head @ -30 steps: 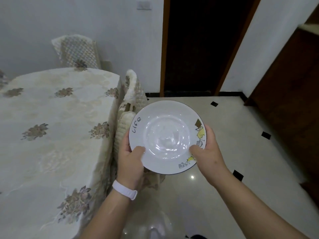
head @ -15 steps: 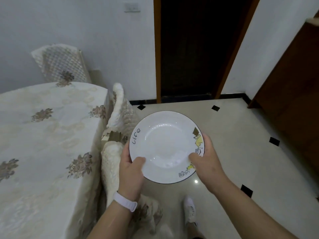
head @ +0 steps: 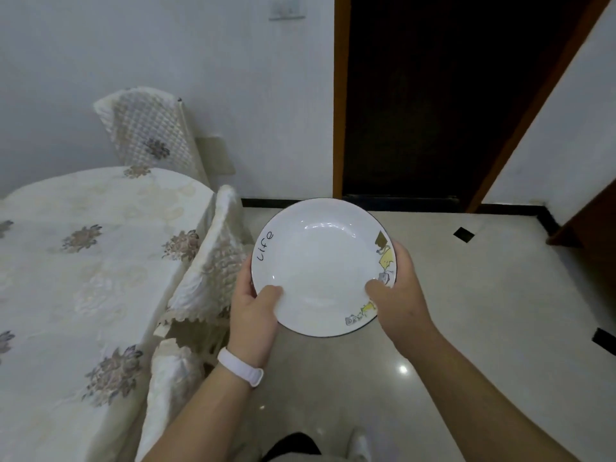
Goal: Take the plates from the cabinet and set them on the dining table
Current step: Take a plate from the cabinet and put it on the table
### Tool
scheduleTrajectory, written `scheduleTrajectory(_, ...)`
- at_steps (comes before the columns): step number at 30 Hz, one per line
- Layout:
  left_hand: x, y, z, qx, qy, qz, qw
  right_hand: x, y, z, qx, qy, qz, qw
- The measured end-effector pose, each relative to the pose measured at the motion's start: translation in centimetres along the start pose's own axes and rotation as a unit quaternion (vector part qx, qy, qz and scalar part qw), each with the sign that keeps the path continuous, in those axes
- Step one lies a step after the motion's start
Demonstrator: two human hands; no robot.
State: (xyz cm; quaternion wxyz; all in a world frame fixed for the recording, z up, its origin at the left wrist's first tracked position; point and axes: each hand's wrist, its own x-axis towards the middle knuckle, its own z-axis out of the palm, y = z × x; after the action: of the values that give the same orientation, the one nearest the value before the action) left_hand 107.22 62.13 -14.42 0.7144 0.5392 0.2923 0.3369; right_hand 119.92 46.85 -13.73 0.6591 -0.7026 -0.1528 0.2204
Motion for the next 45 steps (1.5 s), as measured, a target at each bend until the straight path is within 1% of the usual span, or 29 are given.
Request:
scheduleTrajectory(5, 3.8, 0.4, -0.4, -0.001, 0.047, 0.024, 0.999, 5.1, -0.2, 2.0, 0.002, -0.057, -0.005, 0.998)
scheduleTrajectory(11, 9.1, -0.6, -3.2, 0.005, 0.096, 0.026, 0.995, 11.5, 0.6, 7.0, -0.015, -0.114, 0.012, 0.993)
scheduleTrajectory(17, 17.0, -0.9, -6.0, 0.011, 0.106, 0.032, 0.994, 18.1, 0.5, 12.1, -0.057, -0.126, 0.015, 0.99)
scheduleTrajectory(20, 20.6, -0.1, -7.8, 0.006, 0.113, 0.033, 0.993, 21.3, -0.2, 15.5, -0.066, -0.142, 0.007, 0.988)
scheduleTrajectory(23, 23.4, 1.6, -9.9, 0.011, 0.136, 0.056, 0.989, 23.9, -1.4, 19.6, -0.075, -0.161, -0.006, 0.984)
scheduleTrajectory(27, 25.8, 3.6, -13.4, -0.039, 0.157, 0.061, 0.985, 25.6, -1.9, 24.5, -0.057, -0.198, -0.022, 0.978)
scheduleTrajectory(28, 26.0, 4.2, -14.3, -0.033, 0.171, 0.069, 0.982, 25.7, -2.0, 25.7, -0.057, -0.211, -0.027, 0.975)
scheduleTrajectory(30, 26.2, 5.1, -16.3, 0.001, 0.212, 0.088, 0.973, 26.0, -2.3, 28.1, -0.066, -0.242, -0.041, 0.967)
scheduleTrajectory(35, 25.2, 5.2, -21.2, -0.008, 0.313, 0.088, 0.946, 26.3, -2.3, 34.6, -0.086, -0.326, -0.054, 0.94)
scheduleTrajectory(39, 23.7, 4.7, -24.2, 0.014, 0.383, 0.094, 0.919, 25.7, -1.7, 38.9, -0.111, -0.384, -0.056, 0.915)
scheduleTrajectory(41, 23.1, 4.0, -25.5, 0.026, 0.414, 0.091, 0.905, 25.6, -1.0, 40.7, -0.122, -0.41, -0.047, 0.903)
scheduleTrajectory(45, 23.0, 2.5, -27.7, 0.084, 0.458, 0.068, 0.882, 26.7, 0.5, 43.9, -0.15, -0.472, -0.034, 0.868)
